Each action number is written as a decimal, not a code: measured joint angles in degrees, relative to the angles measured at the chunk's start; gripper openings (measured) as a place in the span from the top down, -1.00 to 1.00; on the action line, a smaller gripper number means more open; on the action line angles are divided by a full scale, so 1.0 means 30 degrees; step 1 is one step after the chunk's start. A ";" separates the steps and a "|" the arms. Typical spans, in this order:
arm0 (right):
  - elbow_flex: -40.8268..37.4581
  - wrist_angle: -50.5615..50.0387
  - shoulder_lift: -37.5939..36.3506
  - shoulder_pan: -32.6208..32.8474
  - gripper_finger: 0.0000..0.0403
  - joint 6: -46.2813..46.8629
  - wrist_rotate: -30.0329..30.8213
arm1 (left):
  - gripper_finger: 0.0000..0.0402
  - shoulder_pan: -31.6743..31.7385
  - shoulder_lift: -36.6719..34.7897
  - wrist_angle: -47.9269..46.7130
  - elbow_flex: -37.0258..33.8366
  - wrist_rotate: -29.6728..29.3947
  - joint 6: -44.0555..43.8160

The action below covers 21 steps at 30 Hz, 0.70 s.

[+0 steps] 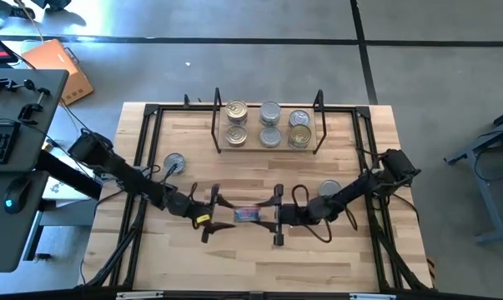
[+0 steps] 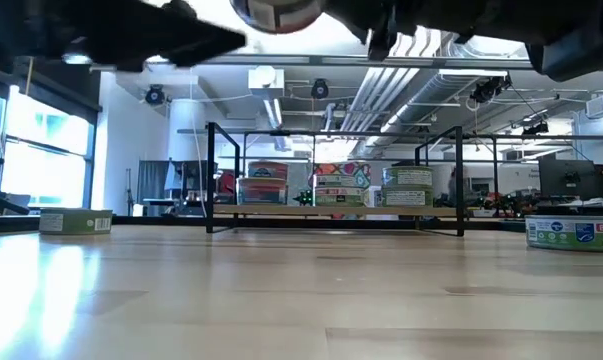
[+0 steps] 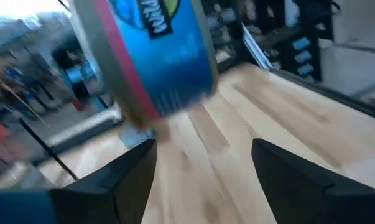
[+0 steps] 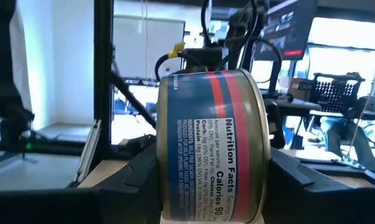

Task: Stack canned seafood by type on shelf
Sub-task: Stack the blue-pink tuna can on top of the blue-pink tuna can on the shelf

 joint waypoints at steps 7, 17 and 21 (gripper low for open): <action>0.0059 0.2882 -0.0001 -0.0103 0.12 -0.1822 0.0289 | -0.31 0.0376 0.0764 0.3843 0.0719 -0.1121 0.1981; 0.0073 0.3486 -0.0007 -0.0423 0.12 -0.2911 0.0092 | -0.31 0.0721 0.0719 0.8079 0.0733 -0.0629 0.2291; 0.0302 0.3340 -0.0007 -0.0784 0.12 -0.2966 -0.0257 | -0.31 0.1066 0.0722 0.8089 0.0733 0.0006 0.1805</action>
